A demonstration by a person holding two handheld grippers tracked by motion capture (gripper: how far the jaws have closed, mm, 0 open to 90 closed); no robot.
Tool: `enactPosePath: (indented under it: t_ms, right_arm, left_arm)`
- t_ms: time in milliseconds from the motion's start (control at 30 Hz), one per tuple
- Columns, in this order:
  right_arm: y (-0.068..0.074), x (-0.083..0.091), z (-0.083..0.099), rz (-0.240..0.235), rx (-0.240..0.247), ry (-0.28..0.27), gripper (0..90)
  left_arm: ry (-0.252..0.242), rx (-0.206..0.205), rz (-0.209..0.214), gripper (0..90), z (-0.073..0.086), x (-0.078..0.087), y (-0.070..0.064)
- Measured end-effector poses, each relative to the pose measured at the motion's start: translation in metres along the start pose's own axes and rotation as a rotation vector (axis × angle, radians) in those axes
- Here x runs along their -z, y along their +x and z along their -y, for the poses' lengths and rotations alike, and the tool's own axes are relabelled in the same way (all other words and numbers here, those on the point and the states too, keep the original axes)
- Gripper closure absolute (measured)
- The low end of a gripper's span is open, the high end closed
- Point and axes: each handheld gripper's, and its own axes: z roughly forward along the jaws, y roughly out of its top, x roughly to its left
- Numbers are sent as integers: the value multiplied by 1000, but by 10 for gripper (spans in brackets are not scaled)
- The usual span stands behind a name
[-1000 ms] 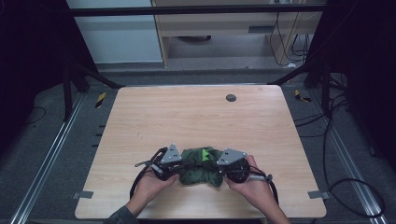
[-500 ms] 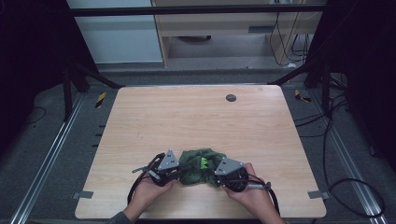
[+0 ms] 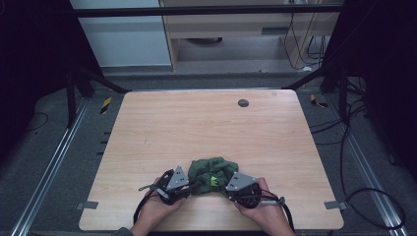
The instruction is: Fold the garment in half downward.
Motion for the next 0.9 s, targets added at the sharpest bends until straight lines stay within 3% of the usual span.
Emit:
enactPosePath:
  t_ms: [267,533,733,900]
  right_arm:
    - [4,2,9,0,-17,-3,695]
    - [4,2,13,17,-36,0,627]
    - [0,1,15,36,-76,-4,559]
    - [-5,-2,15,60,-108,-3,475]
  left_arm:
    - [-2,-1,-9,744,8,1,-8]
    - [-6,-15,-79,657,10,0,-5]
    - [-27,18,-112,616,9,-4,-1]
    - [-63,34,-173,566,6,-9,5]
